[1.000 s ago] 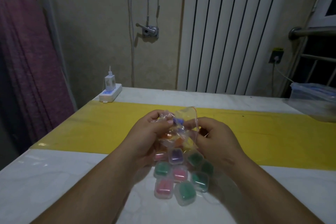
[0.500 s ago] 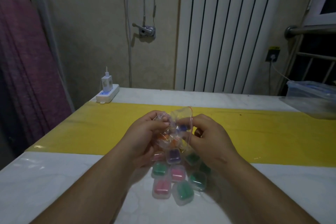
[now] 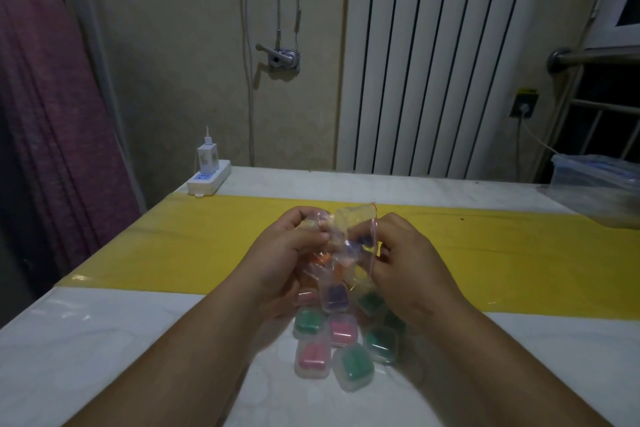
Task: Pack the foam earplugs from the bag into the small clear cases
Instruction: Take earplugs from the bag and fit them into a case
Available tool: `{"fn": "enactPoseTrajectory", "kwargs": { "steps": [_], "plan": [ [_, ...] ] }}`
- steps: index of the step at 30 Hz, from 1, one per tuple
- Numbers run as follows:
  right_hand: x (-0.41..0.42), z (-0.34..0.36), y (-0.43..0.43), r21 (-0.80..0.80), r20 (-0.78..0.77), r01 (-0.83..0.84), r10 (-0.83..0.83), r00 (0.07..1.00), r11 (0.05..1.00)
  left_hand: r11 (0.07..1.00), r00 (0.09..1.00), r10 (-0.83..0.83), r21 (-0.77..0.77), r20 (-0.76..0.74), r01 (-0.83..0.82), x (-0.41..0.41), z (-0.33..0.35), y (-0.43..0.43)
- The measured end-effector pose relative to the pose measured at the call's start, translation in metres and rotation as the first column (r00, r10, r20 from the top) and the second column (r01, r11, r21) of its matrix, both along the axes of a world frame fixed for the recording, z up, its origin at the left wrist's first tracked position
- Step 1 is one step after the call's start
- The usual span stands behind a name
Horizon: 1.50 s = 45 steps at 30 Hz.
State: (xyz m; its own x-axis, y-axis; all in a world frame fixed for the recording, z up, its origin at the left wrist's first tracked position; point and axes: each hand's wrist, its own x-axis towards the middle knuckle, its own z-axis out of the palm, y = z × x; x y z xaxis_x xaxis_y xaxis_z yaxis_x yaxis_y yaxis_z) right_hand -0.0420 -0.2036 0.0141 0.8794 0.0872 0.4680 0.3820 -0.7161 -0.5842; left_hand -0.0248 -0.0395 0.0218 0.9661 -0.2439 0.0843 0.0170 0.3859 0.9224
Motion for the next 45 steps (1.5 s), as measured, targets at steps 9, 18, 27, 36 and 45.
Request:
{"fn": "enactPoseTrajectory", "kwargs": {
  "steps": [9,18,27,36,45],
  "plan": [
    [-0.002,0.003,-0.002,0.039,0.074,0.065,-0.068,0.995,0.997,0.907,0.95,0.216,0.314,0.224,-0.28,0.005,0.003,0.006],
    [-0.005,0.005,0.001,0.2,0.109,0.049,-0.072,0.991,0.979,0.793,0.904,0.336,0.438,0.264,-0.423,0.016,-0.011,0.009],
    [-0.005,0.008,-0.002,0.324,0.074,0.043,-0.071,0.995,0.945,0.744,0.89,0.387,0.489,0.24,-0.456,0.022,-0.016,0.012],
    [-0.002,0.006,-0.005,0.416,0.051,0.054,-0.082,0.995,0.908,0.677,0.818,0.537,0.472,0.207,-0.564,0.024,-0.012,0.025],
    [-0.002,0.0,-0.001,0.434,-0.068,0.034,-0.005,0.998,0.9,0.52,0.789,0.582,0.656,0.196,-0.547,0.034,-0.026,0.034]
  ]
}}
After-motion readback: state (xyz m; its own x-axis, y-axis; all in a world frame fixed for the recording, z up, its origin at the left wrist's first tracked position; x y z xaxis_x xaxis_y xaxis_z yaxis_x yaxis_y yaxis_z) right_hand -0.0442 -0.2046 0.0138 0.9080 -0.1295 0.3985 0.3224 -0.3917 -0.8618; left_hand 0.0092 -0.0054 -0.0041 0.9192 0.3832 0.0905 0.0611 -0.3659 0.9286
